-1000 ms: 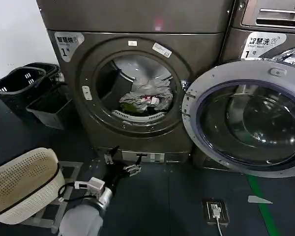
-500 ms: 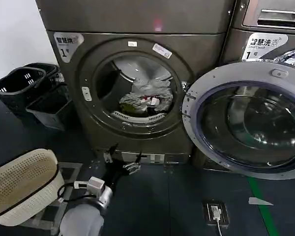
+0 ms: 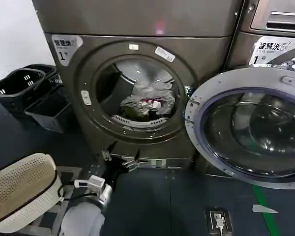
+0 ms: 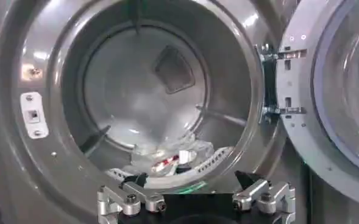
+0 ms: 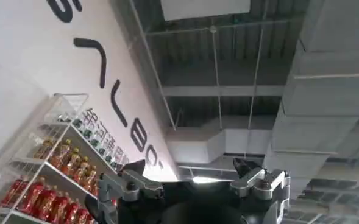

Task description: Grasp the clothes from the dryer.

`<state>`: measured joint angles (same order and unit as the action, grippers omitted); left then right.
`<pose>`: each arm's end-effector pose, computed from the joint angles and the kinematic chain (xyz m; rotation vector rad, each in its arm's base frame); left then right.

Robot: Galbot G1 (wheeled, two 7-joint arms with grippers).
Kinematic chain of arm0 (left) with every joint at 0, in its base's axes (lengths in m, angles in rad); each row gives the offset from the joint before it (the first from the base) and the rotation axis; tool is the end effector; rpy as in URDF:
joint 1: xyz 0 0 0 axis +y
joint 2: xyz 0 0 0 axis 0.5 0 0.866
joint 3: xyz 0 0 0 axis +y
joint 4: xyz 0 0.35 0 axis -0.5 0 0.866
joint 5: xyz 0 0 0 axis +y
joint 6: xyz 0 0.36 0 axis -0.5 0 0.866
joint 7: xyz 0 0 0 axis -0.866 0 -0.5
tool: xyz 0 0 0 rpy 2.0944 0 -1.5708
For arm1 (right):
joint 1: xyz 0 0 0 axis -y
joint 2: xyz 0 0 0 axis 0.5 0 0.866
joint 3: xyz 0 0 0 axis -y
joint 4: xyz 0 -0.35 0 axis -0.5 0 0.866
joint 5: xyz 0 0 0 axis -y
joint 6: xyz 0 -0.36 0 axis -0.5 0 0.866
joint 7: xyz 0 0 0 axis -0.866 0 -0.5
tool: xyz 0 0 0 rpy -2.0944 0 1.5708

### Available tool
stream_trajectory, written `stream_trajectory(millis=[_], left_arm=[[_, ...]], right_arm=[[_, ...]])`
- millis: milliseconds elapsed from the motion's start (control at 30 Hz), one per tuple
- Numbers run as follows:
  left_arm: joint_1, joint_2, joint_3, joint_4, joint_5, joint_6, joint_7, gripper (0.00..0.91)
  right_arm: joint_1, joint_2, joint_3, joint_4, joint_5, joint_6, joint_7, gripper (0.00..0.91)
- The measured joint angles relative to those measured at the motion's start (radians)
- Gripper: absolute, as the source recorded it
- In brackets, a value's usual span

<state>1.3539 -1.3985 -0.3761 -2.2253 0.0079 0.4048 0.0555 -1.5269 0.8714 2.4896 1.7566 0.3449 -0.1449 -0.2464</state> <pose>0.2282 -0.0189 -0.2150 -0.3693 -3.0407 -0.1998 -0.1240 -0.4324 0.0569 1.5629 1.9761 -0.8714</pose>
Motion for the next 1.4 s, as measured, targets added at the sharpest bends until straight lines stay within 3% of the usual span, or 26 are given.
stream_trajectory(millis=[1400], left_arm=[[0.0, -0.001, 0.005, -0.004, 0.002, -0.003, -0.002, 0.907]], right_arm=[[-0.012, 0.0, 0.023, 0.001, 0.005, 0.004, 0.007, 0.907]])
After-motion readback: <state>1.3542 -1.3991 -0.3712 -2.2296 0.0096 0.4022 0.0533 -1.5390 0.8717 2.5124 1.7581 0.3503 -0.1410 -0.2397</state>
